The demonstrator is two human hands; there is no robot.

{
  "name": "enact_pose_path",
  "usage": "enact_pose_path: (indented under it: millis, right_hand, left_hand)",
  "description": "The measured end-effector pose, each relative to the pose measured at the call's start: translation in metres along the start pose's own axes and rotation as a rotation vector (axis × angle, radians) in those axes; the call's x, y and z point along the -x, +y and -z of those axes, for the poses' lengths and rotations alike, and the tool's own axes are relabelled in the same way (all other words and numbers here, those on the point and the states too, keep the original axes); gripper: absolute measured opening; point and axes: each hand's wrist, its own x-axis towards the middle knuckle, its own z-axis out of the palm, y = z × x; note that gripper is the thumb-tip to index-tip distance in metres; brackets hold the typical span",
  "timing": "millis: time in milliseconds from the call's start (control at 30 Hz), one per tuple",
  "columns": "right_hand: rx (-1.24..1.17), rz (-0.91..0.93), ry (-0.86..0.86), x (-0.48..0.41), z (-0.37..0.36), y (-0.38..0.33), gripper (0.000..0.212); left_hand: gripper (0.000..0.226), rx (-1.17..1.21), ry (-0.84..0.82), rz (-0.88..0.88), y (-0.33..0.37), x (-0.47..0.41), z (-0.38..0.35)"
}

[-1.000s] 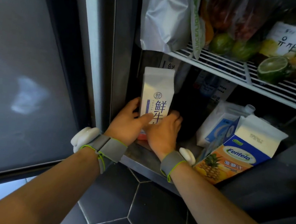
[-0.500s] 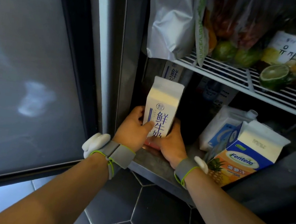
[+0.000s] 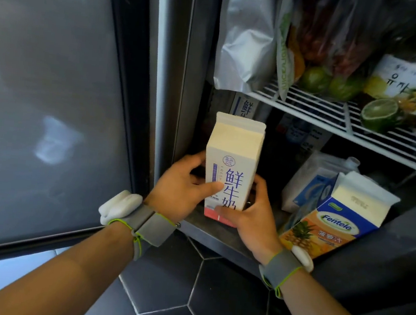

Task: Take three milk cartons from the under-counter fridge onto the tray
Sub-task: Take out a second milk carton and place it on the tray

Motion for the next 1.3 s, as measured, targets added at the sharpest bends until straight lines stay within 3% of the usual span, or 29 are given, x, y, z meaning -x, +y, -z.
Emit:
enact_pose_path:
  millis: [333, 567, 767, 1300]
  right_hand:
    - [-0.028, -0.110, -0.155, 0.057, 0.011, -0.059, 0.082]
    - [0.019, -0.223, -0.276, 0.101, 0.024, -0.162, 0.075]
    - [0.094, -0.245, -0.303, 0.133, 0.034, -0.279, 0.078]
    - [0.063, -0.265, -0.471, 0.195, 0.063, -0.653, 0.065]
  left_hand:
    - [0.070, 0.171, -0.129, 0.035, 0.037, 0.043, 0.028]
    - [0.077, 0.404, -0.165, 0.104, 0.107, 0.095, 0.055]
    - [0.075, 0.413, -0.083, 0.160, 0.203, 0.139, 0.084]
    - [0.067, 0.348, 0.004, 0.206, 0.551, 0.221, 0.209]
